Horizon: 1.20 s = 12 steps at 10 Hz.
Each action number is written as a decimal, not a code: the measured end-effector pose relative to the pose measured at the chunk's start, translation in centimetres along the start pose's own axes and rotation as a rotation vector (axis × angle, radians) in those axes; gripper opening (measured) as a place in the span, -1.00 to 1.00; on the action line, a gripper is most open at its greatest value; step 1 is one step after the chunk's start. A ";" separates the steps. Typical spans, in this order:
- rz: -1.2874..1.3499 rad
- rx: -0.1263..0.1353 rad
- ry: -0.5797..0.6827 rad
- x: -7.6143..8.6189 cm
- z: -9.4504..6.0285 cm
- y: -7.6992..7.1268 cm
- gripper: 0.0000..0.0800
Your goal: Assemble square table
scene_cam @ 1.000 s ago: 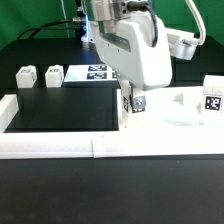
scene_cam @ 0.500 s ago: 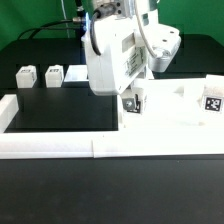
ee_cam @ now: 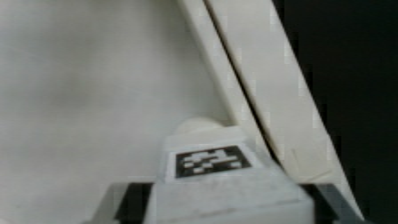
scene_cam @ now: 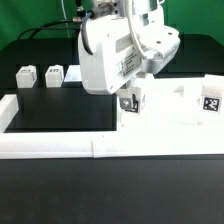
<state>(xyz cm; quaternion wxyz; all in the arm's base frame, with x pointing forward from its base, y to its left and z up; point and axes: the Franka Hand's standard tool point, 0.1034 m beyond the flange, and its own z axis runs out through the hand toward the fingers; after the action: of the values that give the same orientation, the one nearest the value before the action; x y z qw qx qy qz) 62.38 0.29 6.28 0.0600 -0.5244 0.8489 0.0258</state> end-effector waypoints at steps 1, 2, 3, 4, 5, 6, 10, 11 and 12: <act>-0.001 0.000 0.000 0.0 0.0 0.0 0.25; -0.003 0.000 0.000 0.0 0.0 0.0 0.25; -0.005 0.000 0.000 -0.1 0.0 0.0 0.54; -0.017 0.002 -0.002 -0.2 -0.1 0.0 0.60; -0.080 0.009 -0.013 -0.5 -1.1 0.4 0.60; -0.105 0.012 -0.025 -0.7 -2.3 1.0 0.62; -0.130 0.014 -0.036 -0.6 -3.4 1.4 0.62; -0.132 0.013 -0.035 -0.6 -3.4 1.4 0.62; -0.133 0.012 -0.035 -0.6 -3.3 1.4 0.62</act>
Offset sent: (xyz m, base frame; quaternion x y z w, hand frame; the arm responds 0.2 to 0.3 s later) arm 0.0000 0.0000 0.0000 0.0000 0.0000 0.0000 1.0000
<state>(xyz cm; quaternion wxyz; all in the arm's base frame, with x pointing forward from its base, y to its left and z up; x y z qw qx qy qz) 61.12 1.15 9.64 0.0795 -0.5788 0.8112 0.0256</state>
